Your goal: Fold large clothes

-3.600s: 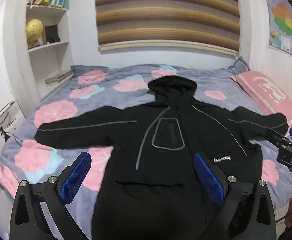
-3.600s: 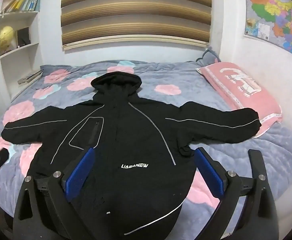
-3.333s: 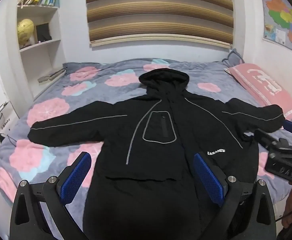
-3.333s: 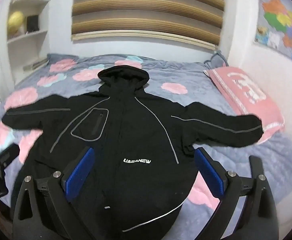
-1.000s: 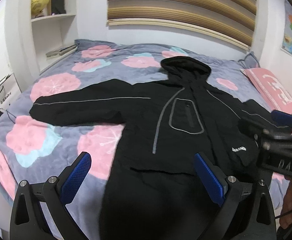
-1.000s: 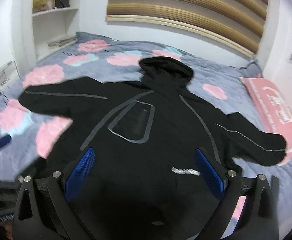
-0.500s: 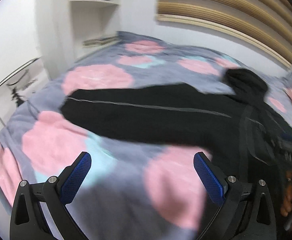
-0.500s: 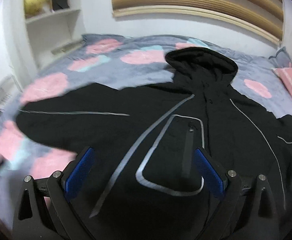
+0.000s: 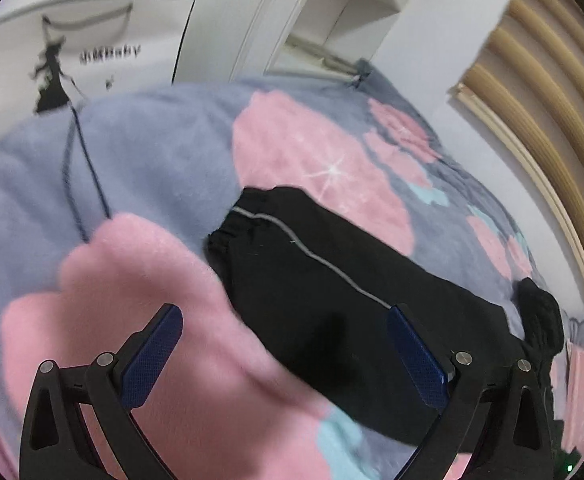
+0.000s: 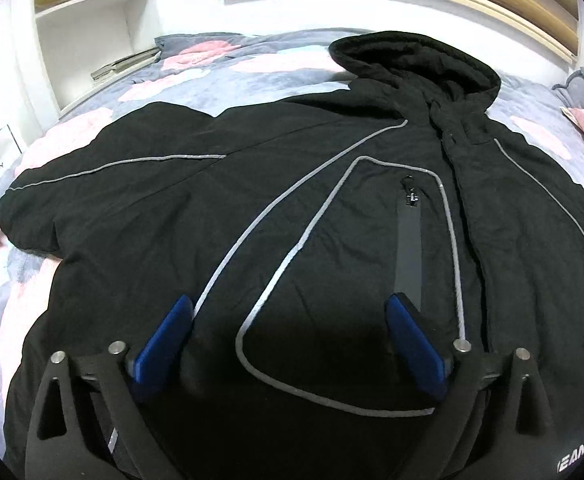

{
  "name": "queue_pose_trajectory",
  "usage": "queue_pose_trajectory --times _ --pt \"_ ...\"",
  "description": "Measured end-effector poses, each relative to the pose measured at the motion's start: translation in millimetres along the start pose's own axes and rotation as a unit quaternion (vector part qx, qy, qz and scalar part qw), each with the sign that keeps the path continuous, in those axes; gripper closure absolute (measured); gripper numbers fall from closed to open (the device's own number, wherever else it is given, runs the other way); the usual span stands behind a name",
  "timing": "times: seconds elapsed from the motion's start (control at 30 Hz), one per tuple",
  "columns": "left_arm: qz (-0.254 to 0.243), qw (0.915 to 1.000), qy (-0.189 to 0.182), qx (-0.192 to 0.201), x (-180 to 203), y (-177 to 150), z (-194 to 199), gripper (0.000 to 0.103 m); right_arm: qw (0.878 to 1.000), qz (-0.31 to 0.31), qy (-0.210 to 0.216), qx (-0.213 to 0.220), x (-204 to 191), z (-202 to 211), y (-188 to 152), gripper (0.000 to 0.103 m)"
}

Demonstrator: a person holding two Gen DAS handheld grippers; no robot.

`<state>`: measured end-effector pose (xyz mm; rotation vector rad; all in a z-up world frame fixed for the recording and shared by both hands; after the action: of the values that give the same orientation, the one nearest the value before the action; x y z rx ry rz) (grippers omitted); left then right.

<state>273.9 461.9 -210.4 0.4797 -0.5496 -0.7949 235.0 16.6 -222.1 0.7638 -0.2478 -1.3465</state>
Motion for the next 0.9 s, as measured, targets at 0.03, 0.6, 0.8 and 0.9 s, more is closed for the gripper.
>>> queue_pose_trajectory --times 0.03,0.6,0.8,0.9 --pt "0.002 1.0000 0.003 -0.004 -1 2 -9 0.001 1.000 0.002 -0.002 0.000 -1 0 0 0.002" --pt "-0.101 0.9847 -0.031 0.139 74 4 56 0.088 1.000 0.004 0.005 0.004 -1 -4 -1 0.000" --pt "-0.206 0.9559 -0.131 0.163 196 -30 113 0.089 1.000 -0.002 0.011 0.013 0 -2 -1 0.000" --pt "-0.270 0.9336 -0.186 0.144 269 -75 120 0.089 1.000 -0.008 0.015 0.018 1 0 -2 0.000"
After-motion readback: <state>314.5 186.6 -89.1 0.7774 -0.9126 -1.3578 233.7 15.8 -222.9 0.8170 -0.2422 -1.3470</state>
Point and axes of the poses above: each gripper's, at about its wrist camera, not at the fingertips, and z roughly against the way its jaws point, x to its right, y to its top, the point moved 5 cm from there along -z, roughly the way its jaws point, and after that the axes turned 10 degrees about y, right-handed, at the moved point
